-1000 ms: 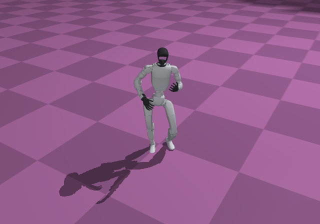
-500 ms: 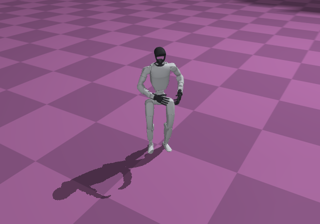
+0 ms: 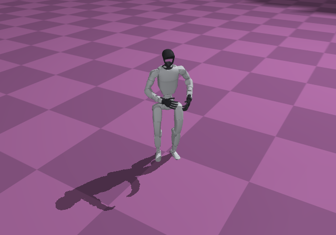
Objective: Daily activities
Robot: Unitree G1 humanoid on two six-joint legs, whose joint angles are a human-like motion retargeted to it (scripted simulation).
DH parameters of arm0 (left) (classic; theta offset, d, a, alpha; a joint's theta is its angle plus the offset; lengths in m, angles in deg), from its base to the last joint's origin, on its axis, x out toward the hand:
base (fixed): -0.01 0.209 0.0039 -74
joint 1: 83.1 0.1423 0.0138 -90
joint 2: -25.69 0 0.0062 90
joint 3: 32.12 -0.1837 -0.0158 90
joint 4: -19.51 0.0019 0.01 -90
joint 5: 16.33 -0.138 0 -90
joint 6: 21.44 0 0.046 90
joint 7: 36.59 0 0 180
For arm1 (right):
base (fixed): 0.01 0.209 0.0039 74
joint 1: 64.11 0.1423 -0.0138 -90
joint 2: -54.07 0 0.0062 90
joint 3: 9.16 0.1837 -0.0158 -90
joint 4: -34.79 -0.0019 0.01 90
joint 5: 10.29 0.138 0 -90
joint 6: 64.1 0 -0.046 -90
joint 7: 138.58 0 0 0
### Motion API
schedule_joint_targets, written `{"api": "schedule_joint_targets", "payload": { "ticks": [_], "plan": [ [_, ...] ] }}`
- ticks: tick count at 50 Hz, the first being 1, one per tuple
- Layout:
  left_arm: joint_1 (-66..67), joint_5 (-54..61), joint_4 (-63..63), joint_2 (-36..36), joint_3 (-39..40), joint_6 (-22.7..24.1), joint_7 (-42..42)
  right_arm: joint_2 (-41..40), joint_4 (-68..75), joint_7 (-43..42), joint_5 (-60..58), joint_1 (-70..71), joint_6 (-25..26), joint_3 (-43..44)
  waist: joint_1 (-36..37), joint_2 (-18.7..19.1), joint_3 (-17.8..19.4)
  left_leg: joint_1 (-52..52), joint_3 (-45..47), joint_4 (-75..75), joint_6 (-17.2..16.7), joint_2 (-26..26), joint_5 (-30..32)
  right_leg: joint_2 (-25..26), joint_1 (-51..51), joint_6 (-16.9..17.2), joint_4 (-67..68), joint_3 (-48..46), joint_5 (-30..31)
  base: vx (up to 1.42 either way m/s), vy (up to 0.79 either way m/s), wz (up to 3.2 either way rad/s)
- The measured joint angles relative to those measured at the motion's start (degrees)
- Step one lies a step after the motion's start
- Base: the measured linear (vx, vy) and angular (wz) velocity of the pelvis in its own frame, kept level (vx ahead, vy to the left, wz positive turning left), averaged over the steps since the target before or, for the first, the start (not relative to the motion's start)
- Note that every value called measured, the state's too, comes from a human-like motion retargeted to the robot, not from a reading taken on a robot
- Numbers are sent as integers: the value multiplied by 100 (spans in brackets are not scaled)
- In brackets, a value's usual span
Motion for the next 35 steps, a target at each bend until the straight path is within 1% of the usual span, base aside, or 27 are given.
{"api": "schedule_joint_targets", "payload": {
  "ticks": [10,15,23,29,35],
  "plan": [
    [-547,307,-506,59,99,343,-319,-221,-371,-413,608,-78,-255,283,-46,14,-62,-27,0,-189,-71,21,105,44,-6,68,-189,-96,197,0,0,0],
    [-1118,282,-780,187,203,634,-842,-390,-935,-919,770,-24,-513,565,-124,38,-65,-94,-1,-152,-115,44,118,61,-25,106,-239,-122,295,0,0,0],
    [-2378,99,-1123,508,273,1051,-1925,-534,-1811,-1826,543,297,-825,872,-239,77,-37,-256,56,25,-190,102,69,80,-70,172,-268,-214,433,-6,1,7],
    [-3283,-56,-1324,817,189,1222,-2511,-528,-2241,-2155,253,798,-846,753,-275,76,1,-414,123,162,-281,159,46,113,-126,235,-332,-252,557,-6,1,6],
    [-3853,65,-1392,1082,80,1209,-2540,-447,-2435,-2109,177,1214,-773,629,-297,78,54,-607,155,227,-351,195,89,133,-270,247,-353,-273,657,-6,0,6]
  ]
}}
